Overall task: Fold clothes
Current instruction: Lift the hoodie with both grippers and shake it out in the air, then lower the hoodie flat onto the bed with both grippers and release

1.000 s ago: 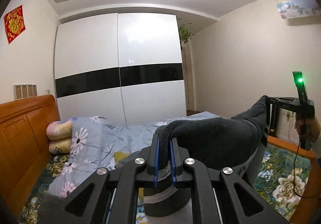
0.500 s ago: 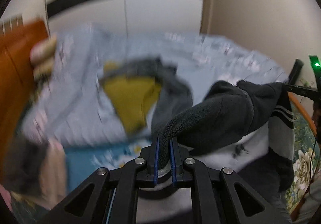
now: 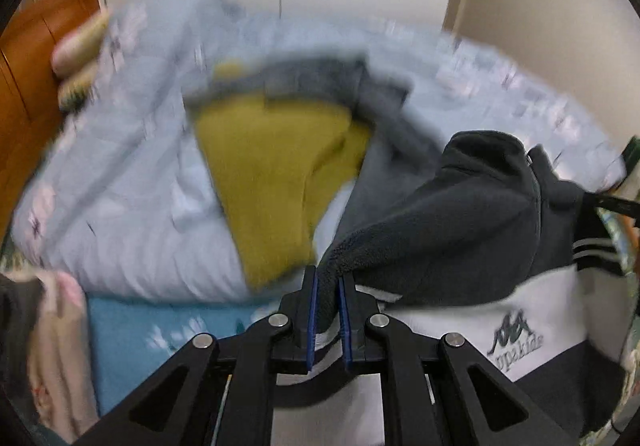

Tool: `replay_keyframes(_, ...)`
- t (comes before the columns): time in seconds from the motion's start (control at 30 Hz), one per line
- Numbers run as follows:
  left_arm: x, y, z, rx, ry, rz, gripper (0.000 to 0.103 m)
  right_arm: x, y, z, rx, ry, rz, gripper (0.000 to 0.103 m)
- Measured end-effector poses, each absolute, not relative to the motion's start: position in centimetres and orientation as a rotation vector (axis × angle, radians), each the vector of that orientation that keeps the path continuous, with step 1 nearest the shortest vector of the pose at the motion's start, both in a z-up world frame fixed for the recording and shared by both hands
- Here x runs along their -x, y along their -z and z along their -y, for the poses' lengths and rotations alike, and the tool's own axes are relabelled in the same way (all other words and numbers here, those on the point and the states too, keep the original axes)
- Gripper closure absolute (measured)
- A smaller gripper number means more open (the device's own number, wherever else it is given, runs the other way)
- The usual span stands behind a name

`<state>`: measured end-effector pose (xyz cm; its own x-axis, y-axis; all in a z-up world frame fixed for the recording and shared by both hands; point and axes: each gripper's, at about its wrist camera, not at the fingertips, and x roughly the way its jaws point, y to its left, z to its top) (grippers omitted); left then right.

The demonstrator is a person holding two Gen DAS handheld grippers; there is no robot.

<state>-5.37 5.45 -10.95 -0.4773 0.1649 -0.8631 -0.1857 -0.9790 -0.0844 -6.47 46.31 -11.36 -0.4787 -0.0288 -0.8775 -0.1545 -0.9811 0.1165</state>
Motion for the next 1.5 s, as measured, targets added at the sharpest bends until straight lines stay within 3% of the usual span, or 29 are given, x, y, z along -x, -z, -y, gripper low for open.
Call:
replay_keyframes(0.2, 5.9, 11.8, -5.4, 1.532, -2.493, 0.045, 0.089, 6.5, 12.8, -46.2, 1.618, -2.601, -0.314, 0.098)
replay_keyframes(0.27, 5.3, 11.0, -5.1, 1.526, -2.465, 0.093, 0.080, 6.1, 12.3, -46.2, 1.623, -2.616, -0.329, 0.096)
replay_keyframes(0.37, 3.9, 10.1, -4.6, 1.527, -2.464, 0.151, 0.060, 4.6, 11.0, -45.7, 1.610, -2.640, -0.296, 0.079)
replay_keyframes(0.4, 3.1, 9.9, -4.2, 1.527, -2.472, 0.192, 0.057, 3.9, 10.4, -45.7, 1.608, -2.656, -0.310, 0.068)
replay_keyframes(0.43, 2.2, 9.7, -3.7, 1.527, -2.481, 0.235, 0.056, 2.9, 9.9, -45.8, 1.603, -2.675, -0.327, 0.064)
replay_keyframes(0.7, -6.6, 9.5, 0.4, 1.539, -2.560, 0.529, 0.052, -11.3, 8.1, -50.9, 1.446, -2.615, -0.526, 0.062)
replay_keyframes(0.9, -10.5, 7.7, 0.2, 1.469, -2.581, 0.521, 0.048, -23.8, 10.3, -54.6, 1.454, -2.453, -0.655, 0.062)
replay_keyframes(1.03, -11.9, 6.2, -0.3, 1.411, -2.576, 0.520, 0.046, -30.2, 12.0, -54.4, 1.418, -2.441, -0.871, 0.062)
replay_keyframes(1.13, -12.5, 5.4, -0.7, 1.384, -2.565, 0.530, 0.045, -32.3, 13.7, -53.2, 1.444, -2.445, -0.963, 0.061)
replay_keyframes(1.5, -14.3, 4.6, -1.5, 1.395, -2.546, 0.558, 0.045, -31.1, 17.0, -49.7, 1.555, -2.392, -1.025, 0.062)
